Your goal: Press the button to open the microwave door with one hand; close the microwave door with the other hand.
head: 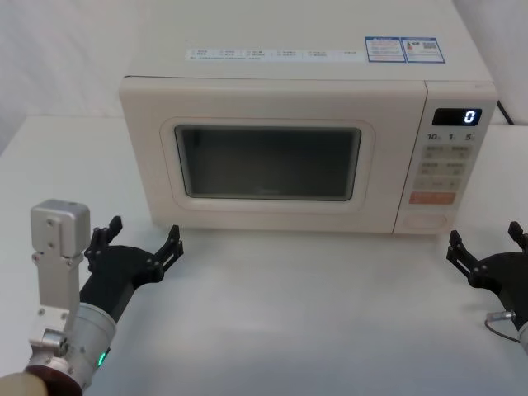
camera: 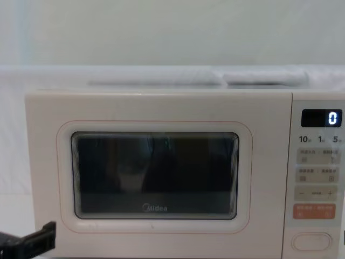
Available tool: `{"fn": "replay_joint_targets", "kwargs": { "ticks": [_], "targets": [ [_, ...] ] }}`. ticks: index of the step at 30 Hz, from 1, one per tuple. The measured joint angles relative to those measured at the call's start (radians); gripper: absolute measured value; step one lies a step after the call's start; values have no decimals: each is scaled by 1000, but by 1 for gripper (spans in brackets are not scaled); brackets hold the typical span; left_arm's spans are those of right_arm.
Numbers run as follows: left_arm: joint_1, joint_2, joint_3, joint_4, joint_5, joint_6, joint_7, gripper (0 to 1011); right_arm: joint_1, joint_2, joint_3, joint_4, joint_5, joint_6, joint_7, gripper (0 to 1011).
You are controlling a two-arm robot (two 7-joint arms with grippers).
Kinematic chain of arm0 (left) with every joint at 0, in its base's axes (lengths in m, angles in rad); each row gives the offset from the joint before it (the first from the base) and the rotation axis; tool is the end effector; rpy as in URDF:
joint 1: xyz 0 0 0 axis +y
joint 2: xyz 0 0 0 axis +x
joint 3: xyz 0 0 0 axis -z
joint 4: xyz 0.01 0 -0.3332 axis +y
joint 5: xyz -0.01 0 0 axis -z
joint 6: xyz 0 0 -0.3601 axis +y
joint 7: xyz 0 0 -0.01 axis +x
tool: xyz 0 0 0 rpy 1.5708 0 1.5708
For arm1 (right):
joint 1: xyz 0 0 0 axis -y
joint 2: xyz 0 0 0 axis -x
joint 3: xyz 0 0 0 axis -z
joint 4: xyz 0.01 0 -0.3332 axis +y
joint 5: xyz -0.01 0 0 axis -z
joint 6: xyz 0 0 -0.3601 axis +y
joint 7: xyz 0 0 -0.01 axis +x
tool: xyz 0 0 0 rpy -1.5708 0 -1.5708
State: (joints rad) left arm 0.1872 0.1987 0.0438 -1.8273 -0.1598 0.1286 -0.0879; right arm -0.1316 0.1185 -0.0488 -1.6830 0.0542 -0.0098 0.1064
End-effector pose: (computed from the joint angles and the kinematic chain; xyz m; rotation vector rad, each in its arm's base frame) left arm 0.3177 0.0333 -0.3131 0.0763 0.0345 1.3928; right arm 0.3356 -0.0173 -0.3487 -0.0565 -0.0301 -1.4015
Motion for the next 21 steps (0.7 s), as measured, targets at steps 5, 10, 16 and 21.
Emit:
{"fn": "replay_joint_targets", "kwargs": {
  "ticks": [5, 10, 16, 21],
  "targets": [
    [5, -9, -19, 22, 9, -9, 3, 1001, 0, 0, 0, 0, 0, 0, 0, 1002],
    [7, -17, -35, 44, 17, -13, 1, 1001, 0, 0, 0, 0, 0, 0, 0, 1002],
    [7, -16, -34, 44, 17, -13, 1, 1001, 0, 0, 0, 0, 0, 0, 0, 1002],
    [7, -16, -33, 42, 16, -13, 0, 1001, 0, 0, 0, 0, 0, 0, 0, 1002]
  ]
}}
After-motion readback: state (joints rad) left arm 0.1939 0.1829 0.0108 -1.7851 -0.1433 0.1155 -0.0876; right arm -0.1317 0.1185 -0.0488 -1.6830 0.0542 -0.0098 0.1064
